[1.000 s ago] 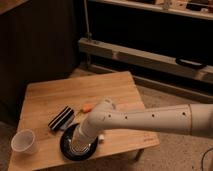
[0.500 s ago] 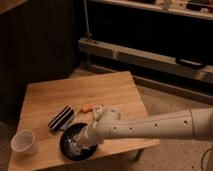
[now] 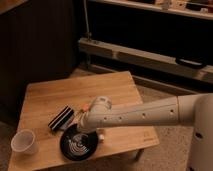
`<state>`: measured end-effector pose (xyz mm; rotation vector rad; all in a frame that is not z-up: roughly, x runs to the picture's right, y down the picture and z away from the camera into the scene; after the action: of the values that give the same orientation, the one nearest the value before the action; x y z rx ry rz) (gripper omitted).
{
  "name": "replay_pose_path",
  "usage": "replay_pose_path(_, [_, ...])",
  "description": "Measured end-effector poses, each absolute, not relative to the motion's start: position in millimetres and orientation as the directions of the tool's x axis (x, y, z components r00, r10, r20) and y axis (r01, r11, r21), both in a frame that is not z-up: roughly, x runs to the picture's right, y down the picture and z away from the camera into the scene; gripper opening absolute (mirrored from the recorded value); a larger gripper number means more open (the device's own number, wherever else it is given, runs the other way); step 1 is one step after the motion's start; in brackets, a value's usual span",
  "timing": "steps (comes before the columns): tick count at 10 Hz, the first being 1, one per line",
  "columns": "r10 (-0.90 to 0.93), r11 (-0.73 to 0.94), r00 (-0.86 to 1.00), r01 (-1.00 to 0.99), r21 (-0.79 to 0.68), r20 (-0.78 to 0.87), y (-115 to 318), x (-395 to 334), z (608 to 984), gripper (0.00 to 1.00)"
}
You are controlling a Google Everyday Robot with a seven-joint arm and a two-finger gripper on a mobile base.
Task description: Push the ceramic bowl across the table
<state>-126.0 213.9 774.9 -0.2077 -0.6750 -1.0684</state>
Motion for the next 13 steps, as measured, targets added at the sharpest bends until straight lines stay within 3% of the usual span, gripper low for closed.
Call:
replay_pose_path(6, [-0.720,0.497,0.358,0.864,0.082,0.595,206,-88,793,0.00])
replay_pose_path(13, [-0.755,0.437,0.320,0.896,0.075,0.572,172,-113,822,0.00])
